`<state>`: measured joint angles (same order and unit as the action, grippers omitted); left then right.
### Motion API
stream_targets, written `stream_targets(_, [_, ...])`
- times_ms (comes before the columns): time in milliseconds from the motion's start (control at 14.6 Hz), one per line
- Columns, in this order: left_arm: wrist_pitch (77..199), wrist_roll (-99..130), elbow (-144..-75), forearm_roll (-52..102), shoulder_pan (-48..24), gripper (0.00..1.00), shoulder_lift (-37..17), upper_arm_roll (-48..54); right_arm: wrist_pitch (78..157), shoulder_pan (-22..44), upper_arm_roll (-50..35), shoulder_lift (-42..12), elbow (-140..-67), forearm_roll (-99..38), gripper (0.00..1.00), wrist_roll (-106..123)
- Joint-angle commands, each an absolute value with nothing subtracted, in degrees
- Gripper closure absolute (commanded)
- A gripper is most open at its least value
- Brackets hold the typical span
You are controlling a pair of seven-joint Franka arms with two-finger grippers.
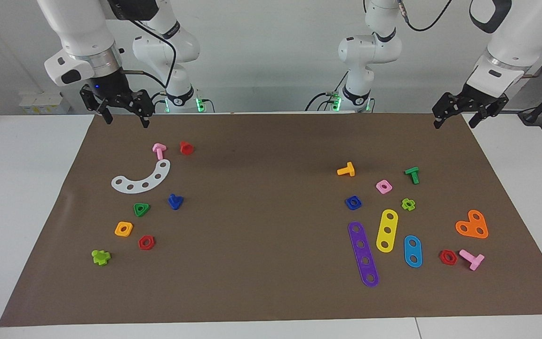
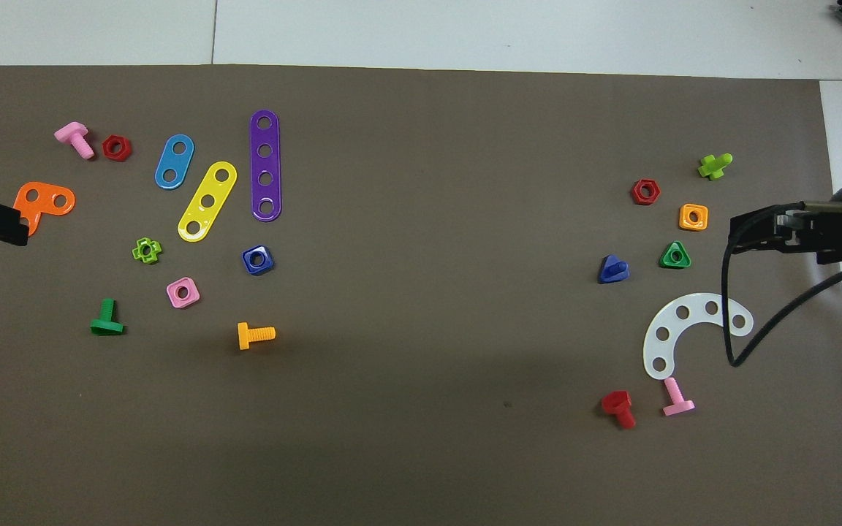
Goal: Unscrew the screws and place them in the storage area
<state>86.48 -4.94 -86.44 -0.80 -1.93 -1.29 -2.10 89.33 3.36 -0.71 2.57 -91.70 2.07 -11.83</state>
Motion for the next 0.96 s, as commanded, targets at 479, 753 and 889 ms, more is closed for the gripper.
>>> stream_targets(479, [87.4,-4.9,-88.2,-1.6,-2.5,0.0,0.2,-2.1,89.8,2.7,-1.0,4.2,-94.0,0.9,0.0,-9.8])
stream_targets(753, [87.3,-4.9,-89.1,-1.6,-2.6,0.0,0.8,-2.1,89.8,2.9,-1.0,4.2,-94.0,0.9,0.0,-9.8])
stream_targets(889, [87.4,-5.1,-89.2,-1.6,-2.6,0.0,0.8,-2.1,89.8,2.9,-1.0,4.2,-94.0,0.9,0.0,-9.8])
